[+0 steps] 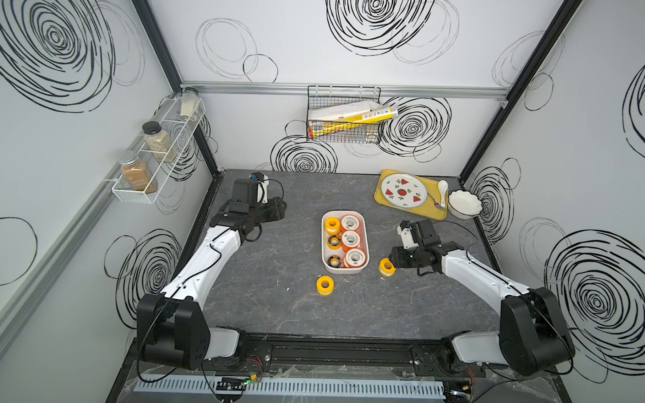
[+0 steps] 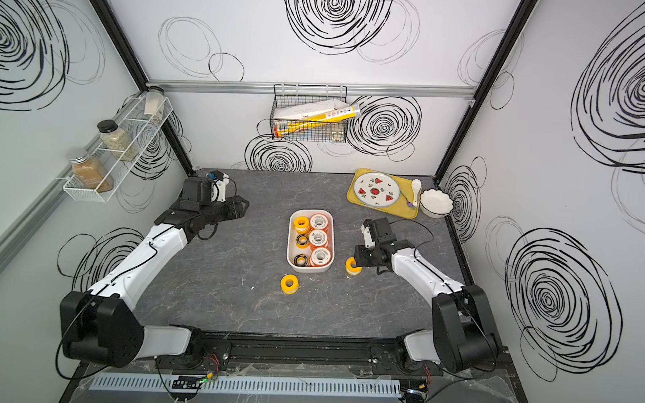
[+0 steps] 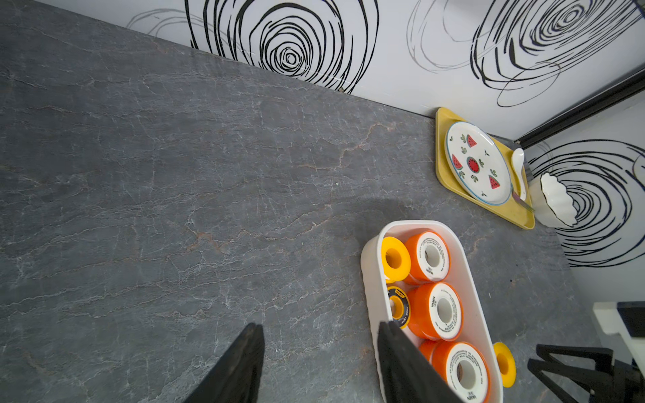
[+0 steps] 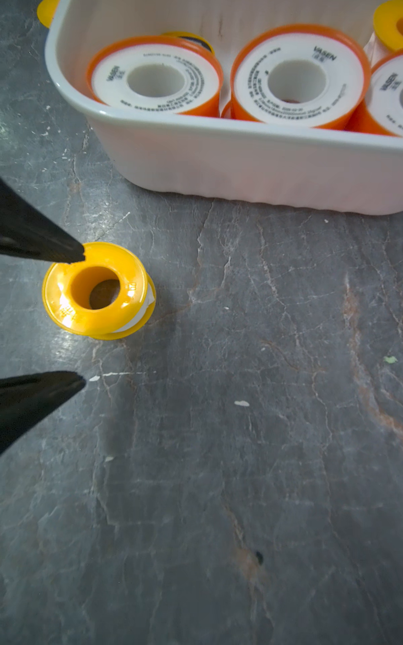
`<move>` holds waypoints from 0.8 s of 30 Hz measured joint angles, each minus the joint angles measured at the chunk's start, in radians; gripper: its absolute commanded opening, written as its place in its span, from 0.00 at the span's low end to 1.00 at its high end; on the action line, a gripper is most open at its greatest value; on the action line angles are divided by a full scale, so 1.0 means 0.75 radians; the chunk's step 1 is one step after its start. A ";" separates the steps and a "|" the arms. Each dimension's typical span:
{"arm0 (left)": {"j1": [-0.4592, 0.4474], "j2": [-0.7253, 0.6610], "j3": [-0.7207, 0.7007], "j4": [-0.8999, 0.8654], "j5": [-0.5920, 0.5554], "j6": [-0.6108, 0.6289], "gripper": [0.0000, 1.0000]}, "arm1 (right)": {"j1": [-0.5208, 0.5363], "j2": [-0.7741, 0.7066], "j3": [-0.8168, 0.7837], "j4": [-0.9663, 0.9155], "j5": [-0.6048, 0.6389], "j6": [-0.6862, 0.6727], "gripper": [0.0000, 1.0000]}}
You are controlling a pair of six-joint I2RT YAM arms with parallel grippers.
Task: Put the sealing tape into the storage box
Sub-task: Pick up the sealing tape at the center of the board.
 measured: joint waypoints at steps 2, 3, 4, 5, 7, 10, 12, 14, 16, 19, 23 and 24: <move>0.012 0.000 -0.004 0.001 0.008 -0.005 0.60 | 0.018 0.003 -0.001 0.002 0.001 0.003 0.67; 0.016 0.001 -0.004 0.001 0.012 -0.006 0.60 | 0.028 0.005 -0.001 0.002 0.001 0.003 0.70; 0.019 0.001 -0.005 0.002 0.019 -0.009 0.60 | 0.041 0.009 -0.001 0.004 0.002 0.005 0.72; 0.022 0.001 -0.005 0.002 0.025 -0.009 0.60 | 0.056 0.018 -0.001 0.006 0.006 0.004 0.73; 0.024 0.003 -0.005 0.002 0.037 -0.010 0.60 | 0.081 0.039 -0.001 0.009 0.016 0.005 0.74; 0.033 0.014 -0.005 0.003 0.057 -0.012 0.60 | 0.113 0.078 0.000 0.009 0.039 0.009 0.80; 0.037 0.022 -0.005 0.003 0.068 -0.013 0.60 | 0.128 0.094 0.000 0.009 0.057 0.011 0.83; 0.041 0.034 -0.005 0.003 0.083 -0.014 0.60 | 0.136 0.102 0.000 0.010 0.077 0.013 0.85; 0.043 0.046 -0.005 0.002 0.098 -0.014 0.60 | 0.139 0.108 0.000 0.011 0.095 0.016 0.85; 0.045 0.059 -0.005 0.001 0.114 -0.014 0.60 | 0.145 0.122 0.000 0.011 0.111 0.017 0.85; 0.047 0.062 -0.005 0.002 0.124 -0.014 0.60 | 0.147 0.156 0.001 0.013 0.126 0.017 0.84; 0.048 0.062 -0.005 0.002 0.124 -0.014 0.60 | 0.148 0.168 0.001 0.014 0.128 0.017 0.83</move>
